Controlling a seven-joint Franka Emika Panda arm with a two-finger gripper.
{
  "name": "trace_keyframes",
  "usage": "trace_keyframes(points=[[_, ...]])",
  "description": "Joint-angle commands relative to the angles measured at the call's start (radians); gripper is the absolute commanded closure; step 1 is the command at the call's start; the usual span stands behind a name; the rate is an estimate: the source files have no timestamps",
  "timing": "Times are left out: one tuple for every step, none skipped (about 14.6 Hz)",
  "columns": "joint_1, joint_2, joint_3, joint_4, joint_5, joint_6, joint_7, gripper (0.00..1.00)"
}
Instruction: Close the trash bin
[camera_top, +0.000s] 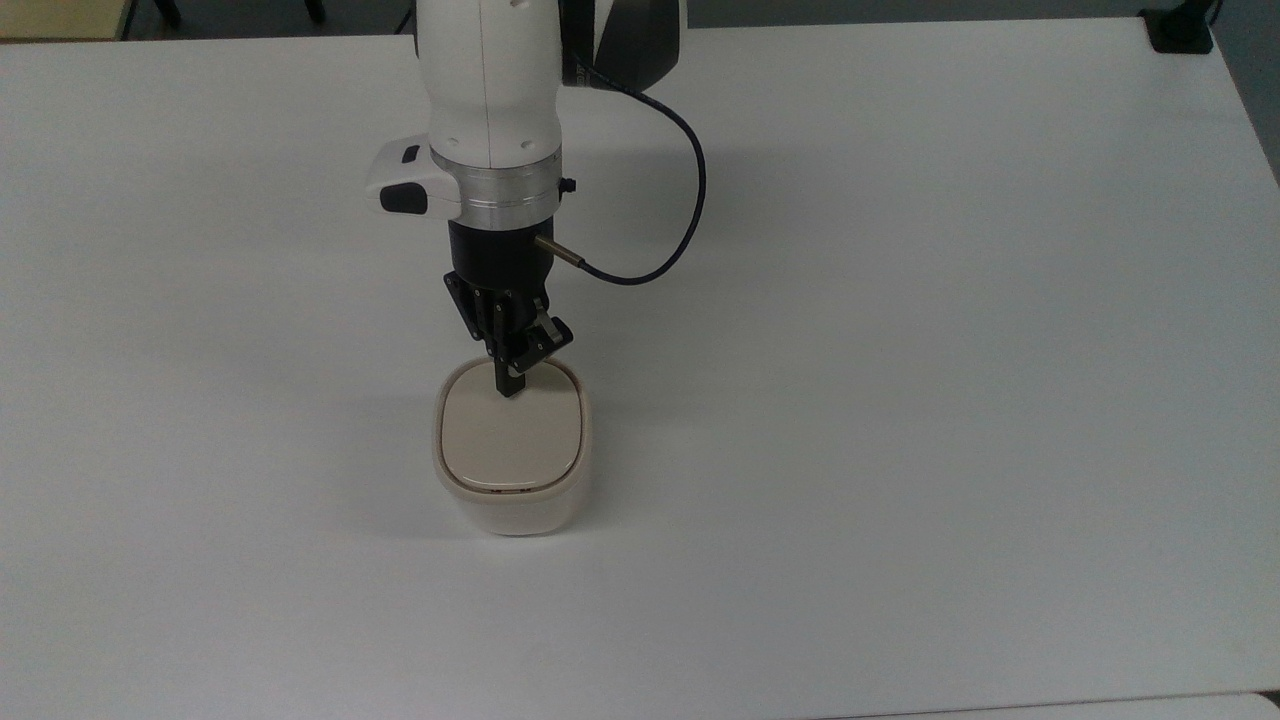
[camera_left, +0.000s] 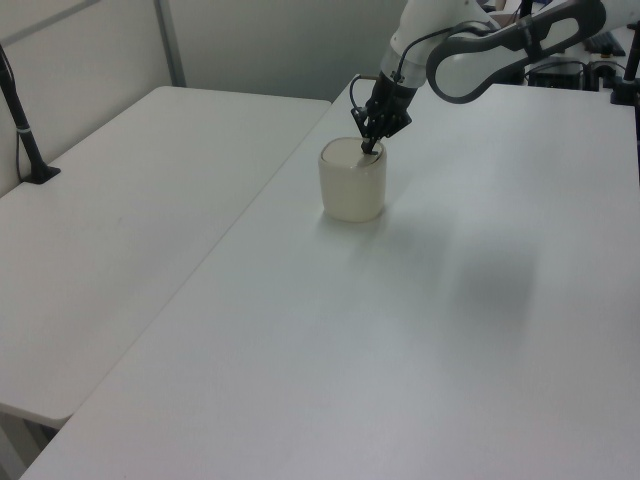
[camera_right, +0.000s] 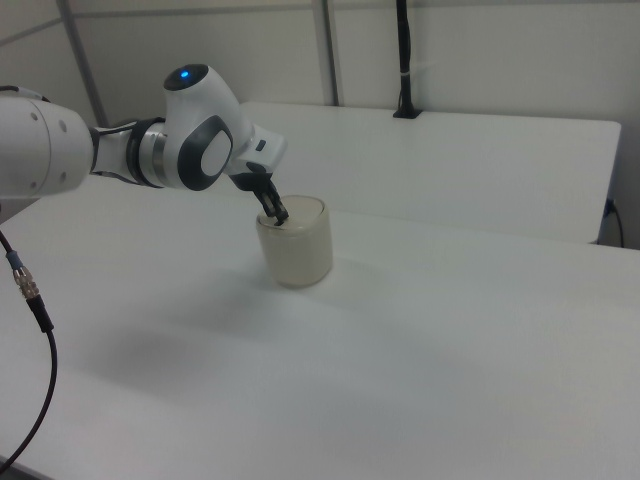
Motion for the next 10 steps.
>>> trace_keyframes(points=[[0.001,0.000,0.017,-0.024,-0.028,-0.024,-0.011,1.00],[0.001,0.003,0.019,-0.024,-0.036,-0.024,-0.009,1.00],[0.003,0.006,0.019,-0.024,-0.037,-0.024,-0.008,1.00],[0.003,0.006,0.019,-0.024,-0.039,-0.024,-0.008,1.00],[0.001,0.006,0.020,-0.024,-0.039,-0.025,-0.008,1.00],[-0.003,-0.003,0.020,-0.019,-0.037,-0.027,-0.008,1.00],[-0.007,-0.019,0.019,-0.016,-0.036,-0.028,-0.009,1.00],[-0.013,-0.045,0.020,-0.016,-0.036,-0.039,-0.011,1.00],[-0.020,-0.069,0.020,-0.014,-0.034,-0.071,-0.013,1.00],[-0.025,-0.095,0.020,-0.013,-0.031,-0.105,-0.014,1.00]])
